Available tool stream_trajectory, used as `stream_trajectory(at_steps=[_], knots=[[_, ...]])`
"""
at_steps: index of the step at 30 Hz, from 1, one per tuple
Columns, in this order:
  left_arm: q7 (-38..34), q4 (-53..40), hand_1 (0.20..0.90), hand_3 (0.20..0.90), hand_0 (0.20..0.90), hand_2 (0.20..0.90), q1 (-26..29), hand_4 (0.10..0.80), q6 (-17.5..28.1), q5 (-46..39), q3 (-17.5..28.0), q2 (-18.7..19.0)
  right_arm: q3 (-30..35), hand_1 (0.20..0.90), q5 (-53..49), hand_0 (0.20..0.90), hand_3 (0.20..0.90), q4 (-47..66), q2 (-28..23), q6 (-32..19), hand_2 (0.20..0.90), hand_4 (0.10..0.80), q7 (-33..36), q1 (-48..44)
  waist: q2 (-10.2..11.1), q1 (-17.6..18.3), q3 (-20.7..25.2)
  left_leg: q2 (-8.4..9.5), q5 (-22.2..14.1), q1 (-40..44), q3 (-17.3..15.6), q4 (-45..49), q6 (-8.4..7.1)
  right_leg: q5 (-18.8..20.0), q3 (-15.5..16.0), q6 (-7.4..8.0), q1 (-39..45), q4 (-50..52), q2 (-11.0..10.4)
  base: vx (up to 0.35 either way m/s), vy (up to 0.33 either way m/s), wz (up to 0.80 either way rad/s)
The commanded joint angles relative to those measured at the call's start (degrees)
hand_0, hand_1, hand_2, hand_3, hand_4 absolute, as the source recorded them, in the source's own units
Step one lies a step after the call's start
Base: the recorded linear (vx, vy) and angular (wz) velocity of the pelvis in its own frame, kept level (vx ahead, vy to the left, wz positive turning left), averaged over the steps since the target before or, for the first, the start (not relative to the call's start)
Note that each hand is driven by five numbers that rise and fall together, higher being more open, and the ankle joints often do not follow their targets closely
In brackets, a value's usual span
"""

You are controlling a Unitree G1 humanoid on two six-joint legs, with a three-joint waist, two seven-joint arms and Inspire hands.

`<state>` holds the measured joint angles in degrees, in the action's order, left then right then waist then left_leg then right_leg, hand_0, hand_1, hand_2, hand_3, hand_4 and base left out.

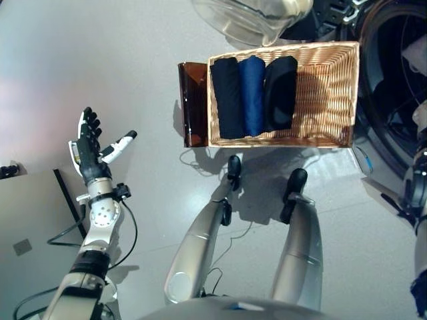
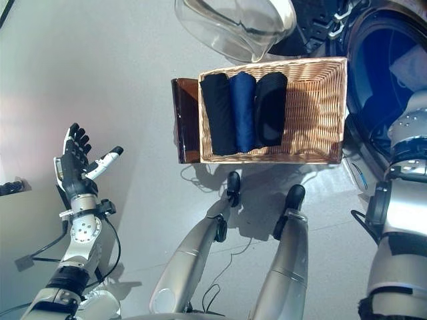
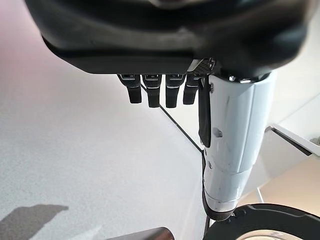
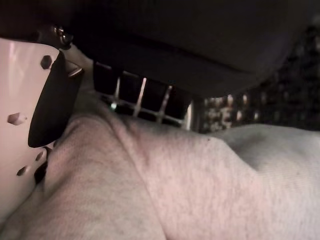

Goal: Pick up the clothes and place them into the washing machine

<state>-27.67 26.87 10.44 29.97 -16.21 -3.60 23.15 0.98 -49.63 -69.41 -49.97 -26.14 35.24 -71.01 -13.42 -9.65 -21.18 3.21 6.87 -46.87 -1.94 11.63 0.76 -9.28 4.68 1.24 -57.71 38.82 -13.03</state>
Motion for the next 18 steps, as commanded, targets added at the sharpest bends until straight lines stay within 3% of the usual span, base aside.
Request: stream_trajectory(at_steps=[1,3,5,7,18], knots=[[-3.41,-1.33,0.900,0.900,0.900,0.900,-3.35,0.800,2.18,0.81,2.48,4.89,-16.23,0.900,18.21,0.900,0.900,1.98,-10.15,3.33,0.900,0.800,1.40,-5.02,0.27,0.67,7.07,-1.34,-6.74,2.46,0.68,2.38,-3.90,1.92,-0.39,0.04,7.50,-10.01,2.75,0.000,0.000,0.00],[-3.39,-1.93,0.900,0.900,0.900,0.900,-3.31,0.800,1.80,1.36,3.02,4.40,-20.78,0.900,22.37,0.900,0.900,1.43,-9.77,4.93,0.900,0.800,0.35,-7.02,-0.03,1.04,6.69,-1.46,-6.73,2.32,0.39,2.47,-3.89,2.23,-0.48,0.06,7.47,-10.27,2.85,-0.016,-0.016,-0.05],[-2.92,-2.44,0.900,0.900,0.900,0.900,-4.02,0.800,1.09,1.39,4.05,4.77,-28.11,0.900,29.92,0.900,0.900,-1.82,-10.89,10.48,0.900,0.800,-0.67,-10.02,0.42,1.24,6.67,-1.52,-6.61,2.20,0.31,2.36,-3.89,2.51,-0.49,-0.05,7.51,-10.59,3.05,-0.020,-0.023,-0.05],[-2.85,-3.66,0.900,0.900,0.900,0.900,-5.23,0.800,0.97,1.87,4.17,4.07,-30.61,0.900,32.84,0.900,0.900,-1.83,-9.90,11.42,0.900,0.800,2.43,-12.22,0.36,1.49,6.64,-1.51,-6.56,2.18,0.34,2.35,-3.86,2.61,-0.43,-0.06,7.56,-10.76,3.20,0.000,0.000,0.00],[-1.78,-4.44,0.900,0.900,0.900,0.900,-6.73,0.800,1.15,1.03,4.78,3.33,-28.72,0.900,28.87,0.900,0.900,-2.31,-5.71,9.17,0.900,0.800,0.45,-10.54,0.78,1.75,6.91,-1.69,-6.69,1.93,0.26,2.17,-3.54,3.11,-0.51,-0.09,7.36,-11.18,3.67,0.002,0.003,-0.02]])
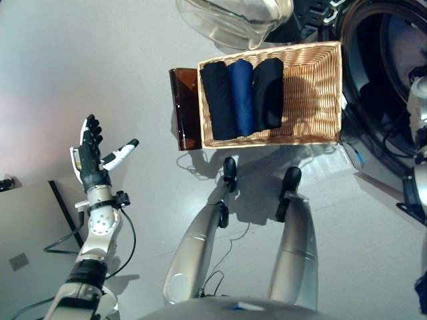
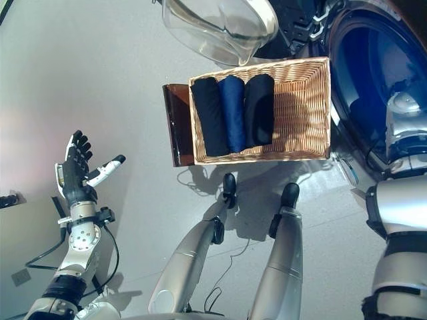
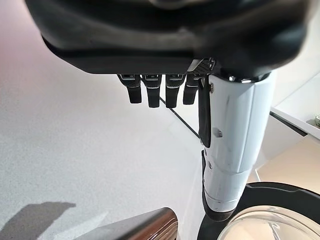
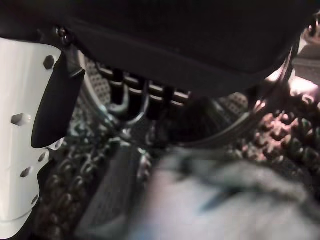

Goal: Pick up the clothes and place them into the washing machine

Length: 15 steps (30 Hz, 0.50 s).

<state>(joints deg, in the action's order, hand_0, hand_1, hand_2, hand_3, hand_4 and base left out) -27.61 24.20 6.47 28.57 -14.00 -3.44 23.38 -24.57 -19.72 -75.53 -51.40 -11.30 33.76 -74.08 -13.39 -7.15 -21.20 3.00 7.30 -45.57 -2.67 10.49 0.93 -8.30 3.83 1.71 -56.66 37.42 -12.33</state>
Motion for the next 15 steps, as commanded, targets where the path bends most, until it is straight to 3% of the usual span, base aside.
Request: stream_trajectory(at_steps=[1,3,4,8,15], knots=[[-1.61,-1.84,0.900,0.900,0.900,0.900,-2.88,0.800,2.63,-1.36,4.51,2.93,-2.24,0.900,-2.70,0.900,0.900,4.01,-3.64,-6.38,0.900,0.800,1.18,-6.49,0.76,-0.72,6.78,-1.48,-7.18,0.65,0.96,3.41,-3.67,2.17,0.35,-0.56,6.42,-9.82,2.93,0.000,0.000,0.00],[-1.05,-1.92,0.900,0.900,0.900,0.900,-2.80,0.800,2.76,-1.90,4.59,2.89,-0.45,0.900,-6.46,0.900,0.900,4.15,-2.31,-7.50,0.900,0.800,-0.57,-4.67,0.83,-0.62,6.32,-1.70,-5.65,0.26,0.42,3.36,-3.33,4.01,0.89,-0.90,6.20,-10.36,2.94,-0.052,0.015,0.00],[-0.93,-1.80,0.900,0.900,0.900,0.900,-2.81,0.800,2.79,-1.96,4.47,2.89,0.42,0.900,-7.58,0.900,0.900,3.79,-1.73,-7.88,0.900,0.800,-0.81,-4.14,1.07,-0.59,6.72,-1.55,-7.30,1.10,0.84,3.42,-3.61,2.41,0.33,-0.48,6.95,-10.19,3.02,0.001,0.021,-0.06],[0.11,-1.55,0.900,0.900,0.900,0.900,-2.20,0.800,2.92,-2.76,4.29,2.69,4.84,0.900,-13.89,0.900,0.900,4.70,2.77,-9.98,0.900,0.800,-3.50,0.19,1.64,-0.34,6.22,-1.84,-5.94,1.30,0.11,3.35,-3.15,4.65,1.10,-0.81,7.67,-11.46,3.14,-0.039,0.020,-0.07],[1.07,0.13,0.900,0.900,0.900,0.900,-0.65,0.800,3.34,-3.76,4.88,2.26,12.71,0.900,-18.64,0.900,0.900,14.25,14.23,-13.66,0.900,0.800,-6.22,14.18,3.84,0.39,6.81,-1.99,-5.91,4.37,0.03,1.79,-2.74,6.14,1.73,-0.36,11.36,-14.82,3.42,0.023,0.009,-0.11]])
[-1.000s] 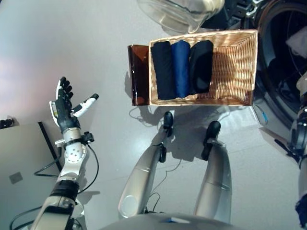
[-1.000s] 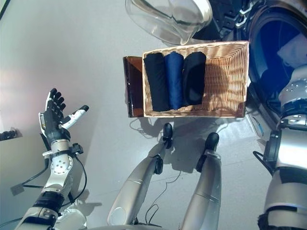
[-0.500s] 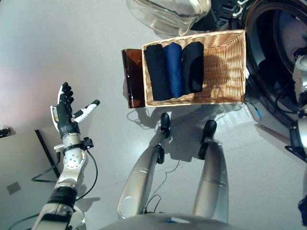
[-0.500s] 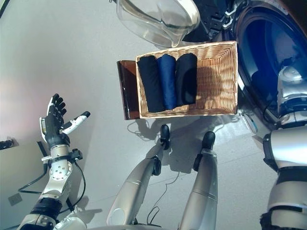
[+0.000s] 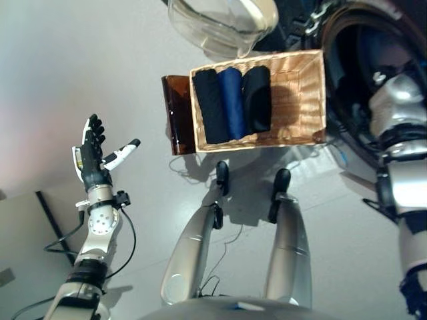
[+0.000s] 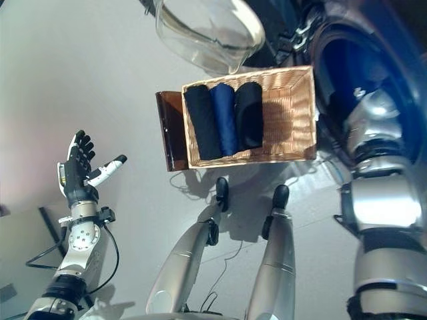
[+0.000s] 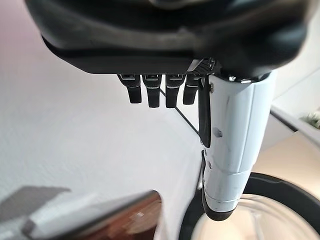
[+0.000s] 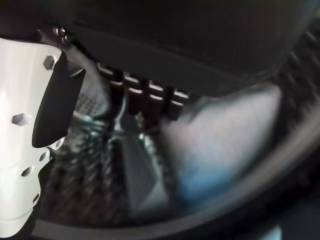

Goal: Pick up the clothes and place them into the washing machine

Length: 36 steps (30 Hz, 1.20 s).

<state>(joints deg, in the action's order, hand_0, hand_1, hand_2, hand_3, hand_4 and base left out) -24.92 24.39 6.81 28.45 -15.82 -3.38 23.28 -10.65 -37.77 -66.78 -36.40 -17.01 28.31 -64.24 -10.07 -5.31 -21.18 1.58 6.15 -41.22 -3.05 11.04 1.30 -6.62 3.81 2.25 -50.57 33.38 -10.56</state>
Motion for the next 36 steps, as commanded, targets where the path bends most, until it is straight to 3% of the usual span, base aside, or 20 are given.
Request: stream_trajectory(at_steps=[1,9,15,23,30,36], knots=[[-1.52,0.23,0.900,0.900,0.900,0.900,-1.02,0.800,3.51,-1.96,4.85,2.16,-0.26,0.900,-1.18,0.900,0.900,6.49,0.66,-8.38,0.900,0.800,-1.01,6.00,0.87,-1.33,6.88,-0.52,-4.74,0.37,0.39,0.97,-3.06,4.60,1.86,-0.83,5.79,-11.24,1.64,0.039,0.007,-0.05],[-0.72,1.52,0.900,0.900,0.900,0.900,-1.15,0.800,3.03,-2.19,6.16,0.48,1.59,0.900,-0.99,0.900,0.900,17.19,10.14,-9.50,0.900,0.800,-3.56,19.01,3.75,-0.50,7.86,-0.32,-4.99,4.03,0.67,-0.29,-2.62,5.72,2.50,-0.20,10.28,-14.27,1.49,0.028,0.002,-0.04],[-0.30,2.22,0.900,0.900,0.900,0.900,-1.67,0.800,2.63,-1.98,6.75,-0.72,1.52,0.900,-0.87,0.900,0.900,21.82,14.39,-9.69,0.900,0.800,-5.19,26.57,5.51,-0.01,8.51,-0.25,-5.26,6.14,0.91,-0.55,-2.38,5.96,2.96,0.06,13.14,-15.55,1.27,0.022,0.003,-0.01],[0.09,8.15,0.900,0.900,0.900,0.900,-1.67,0.800,1.00,-1.36,3.96,-3.14,0.32,0.900,-1.78,0.900,0.900,19.63,20.93,-8.71,0.900,0.800,-7.75,34.99,7.38,-0.05,10.64,-0.33,-4.57,13.68,1.31,-4.98,-2.55,7.57,3.72,1.30,21.41,-21.14,0.83,0.083,0.013,-0.01],[0.49,8.33,0.900,0.900,0.900,0.900,-3.59,0.800,-0.08,-1.32,3.08,-3.45,-2.12,0.900,4.15,0.900,0.900,10.76,22.00,-3.58,0.900,0.800,-5.25,33.67,7.54,-0.87,11.66,0.12,-3.89,19.19,1.20,-8.48,-2.66,9.20,4.05,2.42,26.94,-25.93,0.22,0.089,0.031,-0.05],[0.11,5.83,0.900,0.900,0.900,0.900,-3.95,0.800,-0.21,-1.43,2.61,-2.63,-4.35,0.900,6.78,0.900,0.900,0.32,20.38,-0.73,0.900,0.800,-3.19,26.39,6.84,-2.08,10.16,0.86,-4.47,17.20,1.14,-6.30,-1.86,9.32,3.72,2.16,24.92,-24.06,-0.56,-0.011,0.042,-0.01]])
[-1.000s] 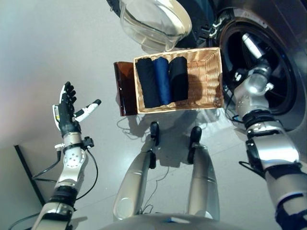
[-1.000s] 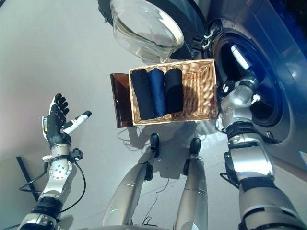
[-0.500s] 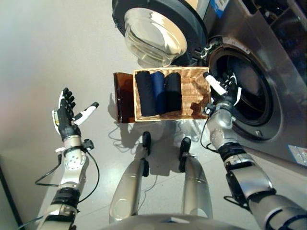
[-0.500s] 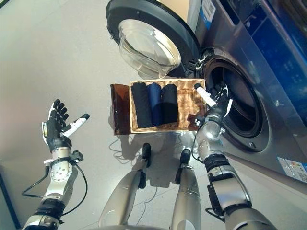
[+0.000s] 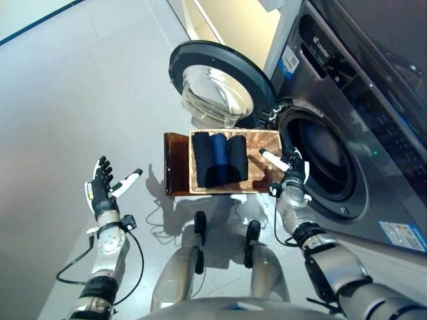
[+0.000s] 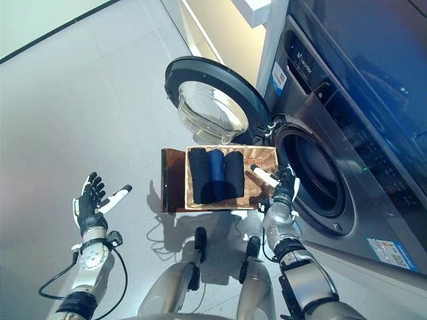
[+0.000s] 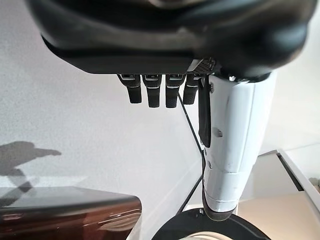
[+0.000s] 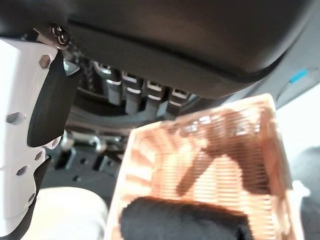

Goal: Pick up the clothes and place them into the washing machine

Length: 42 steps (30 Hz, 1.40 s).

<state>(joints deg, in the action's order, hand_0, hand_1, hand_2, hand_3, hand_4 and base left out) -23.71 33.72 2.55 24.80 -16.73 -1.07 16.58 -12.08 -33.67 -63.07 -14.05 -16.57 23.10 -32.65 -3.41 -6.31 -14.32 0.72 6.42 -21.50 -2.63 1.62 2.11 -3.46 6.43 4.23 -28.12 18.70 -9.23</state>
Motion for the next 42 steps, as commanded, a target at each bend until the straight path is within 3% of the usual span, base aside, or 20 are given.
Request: stream_trajectory(at_steps=[1,6,15,20,23,28,42], knots=[[-0.70,-3.85,0.900,0.900,0.900,0.900,0.14,0.800,3.22,-0.85,0.13,4.00,-3.15,0.900,2.50,0.900,0.900,-5.17,-2.43,-0.67,0.900,0.800,2.09,-6.67,0.01,-1.36,3.10,1.83,-4.80,-3.00,0.80,3.53,-2.55,6.12,1.00,0.11,2.13,-9.12,-1.99,-0.012,0.046,-0.04],[0.25,-7.09,0.900,0.900,0.900,0.900,-0.03,0.800,3.07,-1.16,-0.75,4.19,-2.82,0.900,1.88,0.900,0.900,-11.98,-4.24,0.46,0.900,0.800,3.72,-13.15,-1.23,-2.97,1.47,2.23,-5.06,-5.83,1.10,5.43,-2.23,5.55,1.38,-0.23,0.14,-7.33,-2.60,-0.019,0.036,0.08],[-0.89,-9.25,0.900,0.900,0.900,0.900,1.63,0.800,3.32,-0.29,-0.92,5.16,-2.83,0.900,0.85,0.900,0.900,-14.39,-6.77,0.27,0.900,0.800,5.19,-20.08,-1.92,-4.46,-1.57,2.78,-5.94,-11.92,1.58,9.70,-2.34,3.88,2.21,-0.94,-4.81,-2.55,-3.02,-0.017,0.013,0.15],[-2.16,-12.16,0.900,0.900,0.900,0.900,2.38,0.800,3.43,0.69,0.10,5.85,-3.71,0.900,-0.01,0.900,0.900,-14.95,-6.76,-0.32,0.900,0.800,6.11,-23.66,-1.19,-5.00,-3.16,2.86,-8.51,-18.64,1.47,17.08,-2.39,1.68,2.03,-1.82,-10.09,3.38,-2.71,-0.025,-0.014,0.15],[-2.89,-15.56,0.900,0.900,0.900,0.900,2.90,0.800,3.20,2.11,0.27,5.91,-4.39,0.900,-1.02,0.900,0.900,-16.43,-6.62,-0.50,0.900,0.800,6.44,-26.19,-0.81,-5.40,-3.72,2.68,-12.95,-22.40,2.21,23.98,-2.61,-2.26,1.47,-2.19,-13.50,9.28,-1.95,0.027,-0.004,0.14],[-3.97,-19.49,0.900,0.900,0.900,0.900,3.52,0.800,3.11,3.31,0.39,5.60,-5.07,0.900,-1.84,0.900,0.900,-18.03,-6.58,-0.76,0.900,0.800,7.13,-29.07,-0.97,-5.88,-4.49,2.34,-15.36,-26.99,2.54,30.12,-2.29,-4.19,1.36,-2.88,-17.83,14.58,-1.50,-0.029,0.001,0.01],[-6.68,-24.56,0.900,0.900,0.900,0.900,4.89,0.800,3.22,6.45,-1.28,5.55,-6.58,0.900,-0.97,0.900,0.900,-20.67,-6.65,0.10,0.900,0.800,8.22,-34.72,-1.98,-7.93,-4.81,3.46,-15.46,-33.04,3.68,32.38,-1.84,-5.75,2.40,-3.61,-23.09,17.61,-1.99,-0.007,-0.003,0.07]])
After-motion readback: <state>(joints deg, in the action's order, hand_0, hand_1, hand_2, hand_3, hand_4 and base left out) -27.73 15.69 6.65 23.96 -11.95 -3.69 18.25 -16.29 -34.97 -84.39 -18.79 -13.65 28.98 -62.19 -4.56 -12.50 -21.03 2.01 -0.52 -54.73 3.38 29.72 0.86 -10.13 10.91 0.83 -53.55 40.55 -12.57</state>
